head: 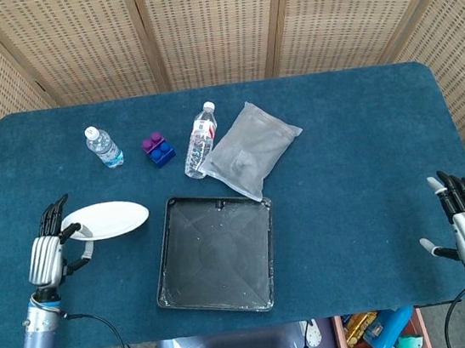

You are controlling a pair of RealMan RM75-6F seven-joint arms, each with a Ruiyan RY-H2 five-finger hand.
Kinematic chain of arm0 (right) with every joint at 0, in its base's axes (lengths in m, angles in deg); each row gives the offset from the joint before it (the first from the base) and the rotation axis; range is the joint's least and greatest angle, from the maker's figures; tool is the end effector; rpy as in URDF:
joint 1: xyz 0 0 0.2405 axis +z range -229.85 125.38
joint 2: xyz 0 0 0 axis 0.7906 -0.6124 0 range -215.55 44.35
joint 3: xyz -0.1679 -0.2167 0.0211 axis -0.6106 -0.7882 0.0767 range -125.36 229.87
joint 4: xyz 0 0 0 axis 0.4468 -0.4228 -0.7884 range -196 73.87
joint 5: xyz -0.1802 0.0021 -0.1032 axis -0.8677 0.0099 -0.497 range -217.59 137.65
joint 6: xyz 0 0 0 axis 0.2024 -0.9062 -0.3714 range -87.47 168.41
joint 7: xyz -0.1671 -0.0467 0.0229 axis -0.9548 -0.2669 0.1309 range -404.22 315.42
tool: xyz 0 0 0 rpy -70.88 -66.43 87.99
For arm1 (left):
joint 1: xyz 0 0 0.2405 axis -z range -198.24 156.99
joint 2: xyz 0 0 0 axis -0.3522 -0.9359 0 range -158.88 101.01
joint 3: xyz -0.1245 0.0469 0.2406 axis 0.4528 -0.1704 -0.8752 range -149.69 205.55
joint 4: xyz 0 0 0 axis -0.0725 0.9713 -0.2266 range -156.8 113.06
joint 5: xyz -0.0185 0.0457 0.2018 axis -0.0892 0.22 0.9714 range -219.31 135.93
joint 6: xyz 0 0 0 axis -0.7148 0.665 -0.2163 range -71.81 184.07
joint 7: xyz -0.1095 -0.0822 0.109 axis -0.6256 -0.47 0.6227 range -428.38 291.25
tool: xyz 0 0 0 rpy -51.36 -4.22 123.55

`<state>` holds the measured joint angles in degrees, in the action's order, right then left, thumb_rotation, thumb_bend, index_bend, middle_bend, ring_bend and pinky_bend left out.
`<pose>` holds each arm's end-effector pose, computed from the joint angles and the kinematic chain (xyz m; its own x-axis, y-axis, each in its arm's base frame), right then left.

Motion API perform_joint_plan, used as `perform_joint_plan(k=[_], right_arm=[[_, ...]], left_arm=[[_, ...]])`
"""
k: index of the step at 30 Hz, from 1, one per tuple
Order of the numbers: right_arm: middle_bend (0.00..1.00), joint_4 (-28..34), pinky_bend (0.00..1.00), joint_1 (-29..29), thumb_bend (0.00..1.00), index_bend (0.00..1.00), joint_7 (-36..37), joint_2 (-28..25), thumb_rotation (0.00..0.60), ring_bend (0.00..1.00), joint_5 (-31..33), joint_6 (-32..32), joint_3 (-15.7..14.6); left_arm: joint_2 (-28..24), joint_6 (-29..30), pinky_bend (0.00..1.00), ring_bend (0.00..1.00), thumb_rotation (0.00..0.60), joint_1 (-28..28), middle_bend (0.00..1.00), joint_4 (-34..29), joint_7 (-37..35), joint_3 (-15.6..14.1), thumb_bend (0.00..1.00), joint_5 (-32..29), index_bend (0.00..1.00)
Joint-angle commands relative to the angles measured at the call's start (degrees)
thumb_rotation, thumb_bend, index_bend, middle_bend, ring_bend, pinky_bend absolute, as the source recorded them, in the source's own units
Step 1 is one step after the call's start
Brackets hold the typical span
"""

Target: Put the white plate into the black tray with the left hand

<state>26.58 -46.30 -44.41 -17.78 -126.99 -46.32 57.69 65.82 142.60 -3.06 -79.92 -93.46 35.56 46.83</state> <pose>-0.3246 -0.2290 0.1664 0.4062 0.0813 0.9101 -0.9112 -0.0388 0.4102 -0.3026 0.3028 0.0501 0.0102 -0.0946 0.9955 0.9706 -0.2387 -0.0326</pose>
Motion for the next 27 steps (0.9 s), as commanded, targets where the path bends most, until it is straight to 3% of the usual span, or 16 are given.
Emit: perform_joint_plan(k=[1,9,16,21,27], right_arm=[[0.0,0.01,0.0,0.02,0.0,0.01,-0.01,0.01,0.6,0.0,0.02,-0.01,0.03],[0.0,-0.06,0.0,0.05,0.0,0.01,0.05,-0.05,0.6,0.0,0.55,0.2,0.23],[0.0,-0.17,0.0,0.11,0.0,0.01,0.18,-0.15,0.6,0.0,0.98,0.53,0.33],[0.0,-0.25,0.0,0.12,0.0,0.01,0.1,-0.2,0.6,0.0,1.66,0.88,0.49],[0.0,-0.11,0.0,0.16,0.0,0.01,0.09,-0.4,0.6,0.0,1.96,1.32,0.43]], left_arm=[[-3.75,2.51,0.0,0.0,0.6,1.74,0.0,-6.73,1.33,2.24,0.46,1.54,0.77],[-6.17,4.84,0.0,0.0,0.6,4.37,0.0,-18.51,7.8,3.49,0.46,5.53,0.78],[-5.38,1.96,0.0,0.0,0.6,7.03,0.0,-24.96,10.96,-0.53,0.46,11.19,0.78],[-2.63,-0.29,0.0,0.0,0.6,7.64,0.0,-25.31,14.76,-4.35,0.46,14.08,0.78],[4.22,-3.31,0.0,0.0,0.6,7.99,0.0,-20.01,16.55,-7.02,0.46,13.89,0.78]])
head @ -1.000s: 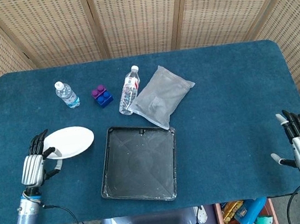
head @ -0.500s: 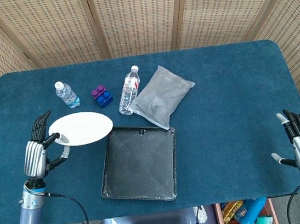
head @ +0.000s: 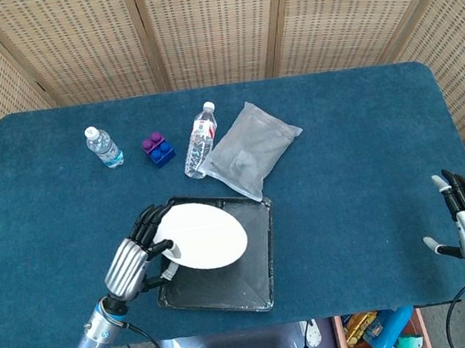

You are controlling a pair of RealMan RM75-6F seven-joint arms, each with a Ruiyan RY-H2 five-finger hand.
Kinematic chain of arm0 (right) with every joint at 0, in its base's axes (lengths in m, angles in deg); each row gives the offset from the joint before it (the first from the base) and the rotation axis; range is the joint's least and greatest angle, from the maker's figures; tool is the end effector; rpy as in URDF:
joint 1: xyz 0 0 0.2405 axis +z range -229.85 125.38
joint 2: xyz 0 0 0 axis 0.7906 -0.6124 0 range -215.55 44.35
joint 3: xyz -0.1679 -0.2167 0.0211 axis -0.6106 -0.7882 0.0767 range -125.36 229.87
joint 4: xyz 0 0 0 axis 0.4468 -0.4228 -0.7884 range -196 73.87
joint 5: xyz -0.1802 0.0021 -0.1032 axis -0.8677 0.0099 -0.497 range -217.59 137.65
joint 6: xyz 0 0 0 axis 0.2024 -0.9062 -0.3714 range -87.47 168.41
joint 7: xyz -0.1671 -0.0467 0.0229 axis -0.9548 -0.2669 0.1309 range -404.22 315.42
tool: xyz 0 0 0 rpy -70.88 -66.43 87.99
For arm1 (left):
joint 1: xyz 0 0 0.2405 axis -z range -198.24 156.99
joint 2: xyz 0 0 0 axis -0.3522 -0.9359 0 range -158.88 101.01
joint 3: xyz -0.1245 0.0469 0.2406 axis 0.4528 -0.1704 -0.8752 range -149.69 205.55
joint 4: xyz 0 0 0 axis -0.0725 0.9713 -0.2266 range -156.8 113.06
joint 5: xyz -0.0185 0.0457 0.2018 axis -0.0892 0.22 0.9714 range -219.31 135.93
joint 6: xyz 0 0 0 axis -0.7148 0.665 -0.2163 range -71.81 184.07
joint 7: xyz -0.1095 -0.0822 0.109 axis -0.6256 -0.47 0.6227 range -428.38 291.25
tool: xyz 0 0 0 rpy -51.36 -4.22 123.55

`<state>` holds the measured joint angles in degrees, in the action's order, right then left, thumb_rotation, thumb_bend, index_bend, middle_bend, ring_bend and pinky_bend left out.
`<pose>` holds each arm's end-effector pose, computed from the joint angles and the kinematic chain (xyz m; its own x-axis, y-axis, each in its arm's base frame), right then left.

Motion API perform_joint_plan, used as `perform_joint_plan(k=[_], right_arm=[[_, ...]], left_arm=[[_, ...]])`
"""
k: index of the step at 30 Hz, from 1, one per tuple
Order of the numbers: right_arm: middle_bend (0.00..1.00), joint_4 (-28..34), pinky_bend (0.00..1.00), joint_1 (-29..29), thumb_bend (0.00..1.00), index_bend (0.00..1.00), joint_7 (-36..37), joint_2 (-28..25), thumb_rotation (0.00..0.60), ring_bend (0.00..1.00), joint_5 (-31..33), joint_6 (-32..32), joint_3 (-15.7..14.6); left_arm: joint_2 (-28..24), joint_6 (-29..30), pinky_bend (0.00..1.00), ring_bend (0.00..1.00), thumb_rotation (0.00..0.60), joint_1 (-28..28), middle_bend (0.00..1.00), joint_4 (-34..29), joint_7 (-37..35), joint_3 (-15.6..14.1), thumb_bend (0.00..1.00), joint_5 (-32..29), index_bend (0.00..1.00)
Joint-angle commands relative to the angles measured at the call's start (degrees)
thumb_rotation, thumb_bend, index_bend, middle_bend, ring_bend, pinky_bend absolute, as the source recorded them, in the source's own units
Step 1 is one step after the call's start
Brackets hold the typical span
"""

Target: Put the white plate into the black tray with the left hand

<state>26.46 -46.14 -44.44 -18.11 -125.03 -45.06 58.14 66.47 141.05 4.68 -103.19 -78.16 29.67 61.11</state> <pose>-0.3311 -0.2319 0.1690 0.4117 0.0690 0.9087 -0.9107 -0.0067 0.4131 -0.1490 0.2660 -0.0052 -0.0397 0.1204 0.9919 0.7926 -0.6008 0.1046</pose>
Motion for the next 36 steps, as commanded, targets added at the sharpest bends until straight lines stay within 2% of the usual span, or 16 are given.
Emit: perform_joint_plan(k=[1,8,10,11,15,16,18,20,24,29,36], right_arm=[[0.0,0.0,0.0,0.02,0.0,0.01,0.18,-0.12,0.6,0.0,0.05,0.16,-0.04],[0.0,0.04,0.0,0.17,0.0,0.01,0.37,-0.33,0.6,0.0,0.53,0.79,0.01],[0.0,0.16,0.0,0.15,0.0,0.01,0.28,-0.35,0.6,0.0,0.43,0.71,-0.03],[0.0,0.21,0.0,0.14,0.0,0.01,0.22,-0.34,0.6,0.0,0.4,0.71,-0.06],[0.0,0.24,0.0,0.16,0.0,0.01,-0.04,-0.3,0.6,0.0,0.41,0.77,-0.1],[0.0,0.26,0.0,0.17,0.0,0.01,-0.11,-0.3,0.6,0.0,0.43,0.82,-0.12],[0.0,0.31,0.0,0.22,0.0,0.01,-0.25,-0.27,0.6,0.0,0.45,0.91,-0.14],[0.0,0.39,0.0,0.24,0.0,0.01,-0.35,-0.26,0.6,0.0,0.4,0.93,-0.18],[0.0,0.52,0.0,0.2,0.0,0.01,-0.42,-0.32,0.6,0.0,0.25,0.84,-0.27],[0.0,0.78,0.0,0.17,0.0,0.01,-0.54,-0.4,0.6,0.0,0.02,0.72,-0.37],[0.0,1.24,0.0,0.05,0.0,0.01,-0.84,-0.5,0.6,0.0,-0.38,0.25,-0.45]], left_arm=[[4.47,-1.62,0.0,0.0,0.6,0.23,0.0,4.28,1.3,-1.06,0.46,-0.52,0.78],[7.13,-2.01,0.0,0.0,0.6,0.48,0.0,8.51,1.03,-1.52,0.46,-0.99,0.78],[7.5,-3.35,0.0,0.0,0.6,0.33,0.0,9.82,1.2,-2.04,0.45,-2.08,0.74],[7.35,-3.93,0.0,0.0,0.6,0.32,0.0,9.9,1.19,-2.28,0.42,-2.44,0.69],[6.07,-5.04,0.0,0.0,0.6,0.34,0.0,9.22,0.84,-3.14,0.05,-2.92,0.2],[5.3,-5.67,0.0,0.0,0.6,0.33,0.0,8.71,1.17,-3.5,0.01,-3.18,0.09],[3.24,-7.49,0.0,0.0,0.6,0.4,0.0,6.62,1.89,-4.2,0.0,-4.05,0.01],[0.88,-8.06,0.0,0.0,0.6,0.42,0.0,3.78,2.13,-4.27,0.0,-4.66,0.0],[-5.22,-4.82,0.0,0.0,0.6,-0.43,0.0,-2.38,0.75,-3.1,0.0,-4.84,0.0],[-16.62,-2.11,0.0,0.0,0.6,-2.21,0.0,-9.75,2.09,-1.63,0.0,-6.96,0.0],[-27.21,1.5,0.0,0.0,0.6,-6.17,0.0,-13.75,3.75,-0.61,0.0,-11.02,0.0]])
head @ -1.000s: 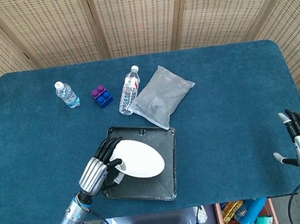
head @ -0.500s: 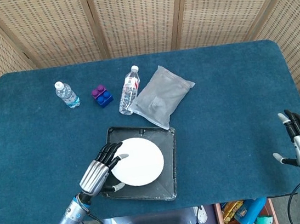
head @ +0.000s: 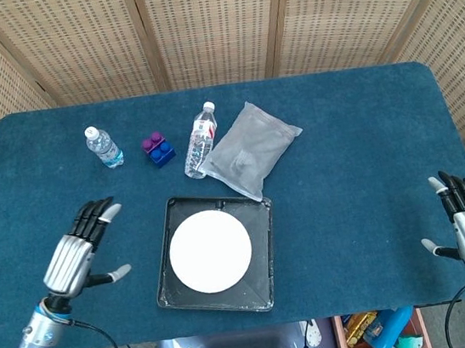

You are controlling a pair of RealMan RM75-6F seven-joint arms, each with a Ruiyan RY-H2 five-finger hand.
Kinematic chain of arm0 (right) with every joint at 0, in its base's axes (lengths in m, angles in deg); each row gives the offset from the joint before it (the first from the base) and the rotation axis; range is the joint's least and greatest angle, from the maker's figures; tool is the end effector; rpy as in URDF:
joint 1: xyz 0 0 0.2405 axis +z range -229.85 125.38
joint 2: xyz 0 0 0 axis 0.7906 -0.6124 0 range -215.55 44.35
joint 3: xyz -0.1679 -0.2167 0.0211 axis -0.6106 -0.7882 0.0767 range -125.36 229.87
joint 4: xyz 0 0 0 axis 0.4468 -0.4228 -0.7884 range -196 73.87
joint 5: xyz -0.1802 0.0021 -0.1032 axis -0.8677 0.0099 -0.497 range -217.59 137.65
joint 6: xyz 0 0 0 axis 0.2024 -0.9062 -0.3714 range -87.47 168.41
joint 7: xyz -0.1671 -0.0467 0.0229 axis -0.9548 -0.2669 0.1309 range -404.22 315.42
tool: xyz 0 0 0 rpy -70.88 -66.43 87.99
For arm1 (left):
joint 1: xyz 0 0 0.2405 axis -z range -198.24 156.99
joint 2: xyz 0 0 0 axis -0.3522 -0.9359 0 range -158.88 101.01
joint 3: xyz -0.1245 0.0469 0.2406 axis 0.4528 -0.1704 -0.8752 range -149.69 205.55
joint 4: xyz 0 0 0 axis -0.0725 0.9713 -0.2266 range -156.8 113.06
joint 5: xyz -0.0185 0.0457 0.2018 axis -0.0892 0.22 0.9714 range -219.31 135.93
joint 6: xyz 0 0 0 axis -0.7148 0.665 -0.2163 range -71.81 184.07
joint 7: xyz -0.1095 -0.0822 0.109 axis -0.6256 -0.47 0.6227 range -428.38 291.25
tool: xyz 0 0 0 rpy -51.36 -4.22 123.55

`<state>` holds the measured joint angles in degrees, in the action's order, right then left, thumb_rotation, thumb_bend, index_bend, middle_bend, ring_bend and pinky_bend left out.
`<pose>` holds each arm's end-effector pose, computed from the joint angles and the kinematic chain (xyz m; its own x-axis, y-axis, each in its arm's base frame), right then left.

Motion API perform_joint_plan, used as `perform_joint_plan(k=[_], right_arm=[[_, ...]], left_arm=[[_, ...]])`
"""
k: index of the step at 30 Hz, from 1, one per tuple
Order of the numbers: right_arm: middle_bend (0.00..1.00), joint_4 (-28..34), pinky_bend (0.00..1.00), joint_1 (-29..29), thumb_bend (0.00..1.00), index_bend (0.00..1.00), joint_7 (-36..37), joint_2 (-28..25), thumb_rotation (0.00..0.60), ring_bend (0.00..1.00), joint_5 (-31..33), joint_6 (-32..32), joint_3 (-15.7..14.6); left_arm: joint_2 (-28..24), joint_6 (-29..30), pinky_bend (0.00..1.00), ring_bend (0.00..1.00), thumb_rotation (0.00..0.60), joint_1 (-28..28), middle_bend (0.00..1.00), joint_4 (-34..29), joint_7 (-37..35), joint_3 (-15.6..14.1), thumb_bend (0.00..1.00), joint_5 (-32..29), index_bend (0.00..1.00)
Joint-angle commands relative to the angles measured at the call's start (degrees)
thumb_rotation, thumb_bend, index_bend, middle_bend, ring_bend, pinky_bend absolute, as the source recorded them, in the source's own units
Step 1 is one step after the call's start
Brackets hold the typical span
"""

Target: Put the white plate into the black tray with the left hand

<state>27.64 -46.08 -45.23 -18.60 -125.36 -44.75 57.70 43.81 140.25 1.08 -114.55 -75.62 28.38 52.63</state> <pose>-0.3276 -0.2305 0.1672 0.4149 0.0555 0.9082 -0.9091 -0.0153 0.4162 -0.2197 0.2762 0.1017 0.1657 0.0448 0.9852 0.8957 -0.4247 -0.1314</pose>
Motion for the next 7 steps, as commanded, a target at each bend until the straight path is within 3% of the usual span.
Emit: perform_joint_plan(k=[1,7], right_arm=[[0.0,0.13,0.0,-0.04,0.0,0.01,-0.12,-0.03,0.6,0.0,-0.11,-0.15,-0.02],[0.0,0.27,0.0,-0.27,0.0,0.01,-0.4,-0.09,0.6,0.0,-0.34,-0.66,-0.08]], left_arm=[[-5.89,2.78,0.0,0.0,0.6,-3.51,0.0,-2.75,1.56,0.48,0.0,-3.35,0.0],[-10.71,3.12,0.0,0.0,0.6,-8.02,0.0,-4.82,4.08,-1.91,0.0,-7.34,0.0]])
